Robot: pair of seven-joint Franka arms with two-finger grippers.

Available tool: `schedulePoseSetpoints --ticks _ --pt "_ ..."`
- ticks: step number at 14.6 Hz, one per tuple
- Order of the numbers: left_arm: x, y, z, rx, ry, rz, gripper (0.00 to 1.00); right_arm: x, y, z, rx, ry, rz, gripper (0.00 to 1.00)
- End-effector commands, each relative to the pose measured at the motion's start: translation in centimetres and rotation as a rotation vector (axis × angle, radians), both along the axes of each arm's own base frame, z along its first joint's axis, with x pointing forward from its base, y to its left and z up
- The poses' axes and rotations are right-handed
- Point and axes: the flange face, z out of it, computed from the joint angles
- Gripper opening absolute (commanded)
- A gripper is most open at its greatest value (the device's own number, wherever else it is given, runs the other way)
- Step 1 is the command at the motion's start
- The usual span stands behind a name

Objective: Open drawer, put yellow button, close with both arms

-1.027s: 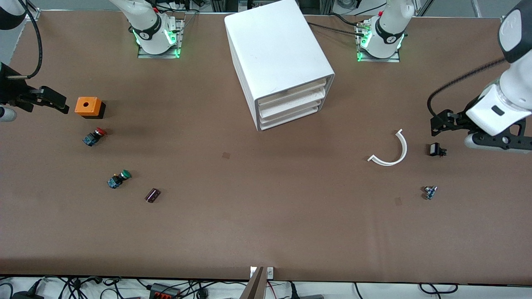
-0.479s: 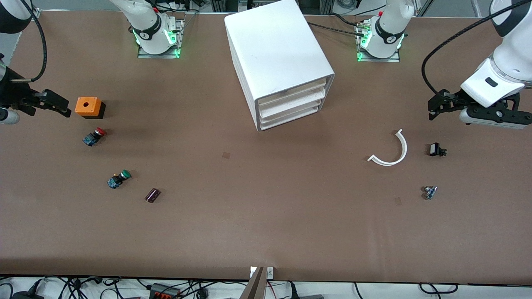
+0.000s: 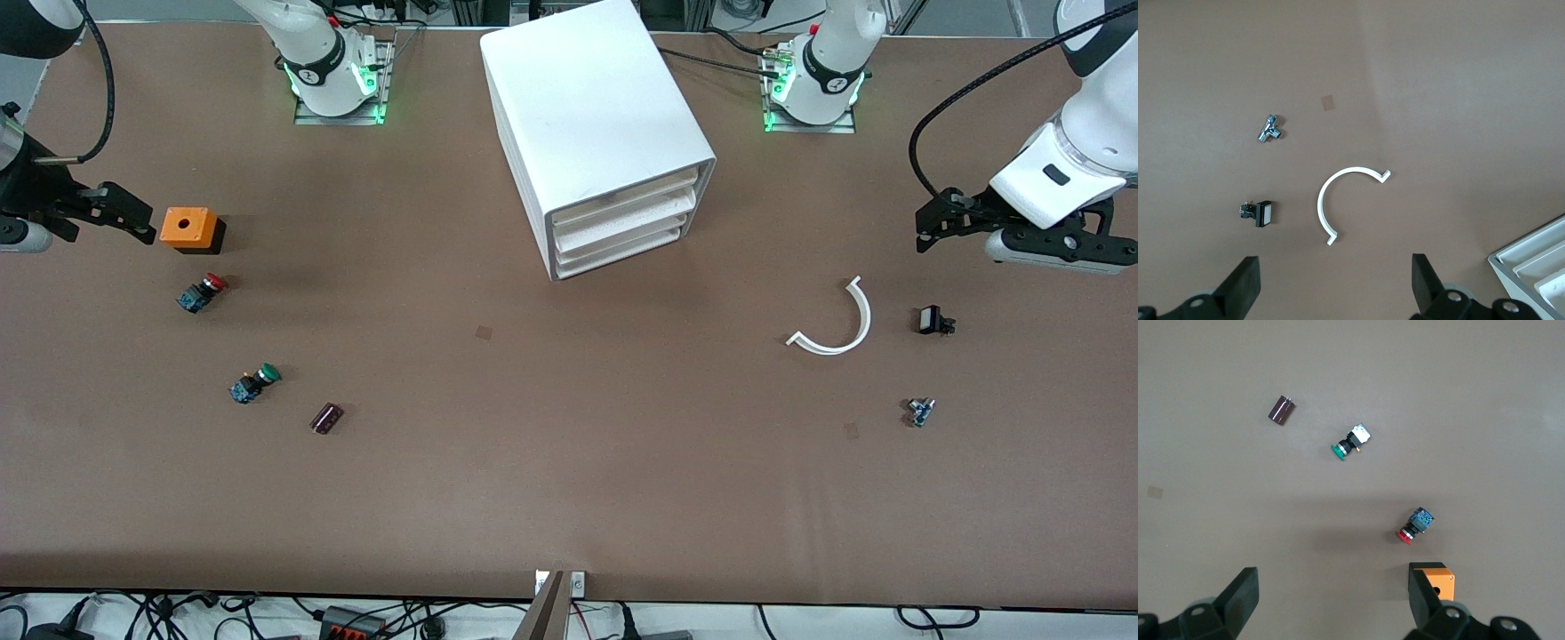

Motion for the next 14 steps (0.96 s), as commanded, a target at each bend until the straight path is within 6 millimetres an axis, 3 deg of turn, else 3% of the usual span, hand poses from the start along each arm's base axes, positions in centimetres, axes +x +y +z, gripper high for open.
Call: schedulePoseSetpoints --ticks 1,14 --pt "-0.35 -0.1 0.81 -0.006 0.003 -0.018 1.0 -0.68 0.03 0.06 -0.018 -0.009 0.021 1.0" --pt "-0.38 -0.27 0.8 -0.006 0.005 -0.023 1.0 -0.28 0.29 -0.69 -0.016 0.003 0.026 1.0"
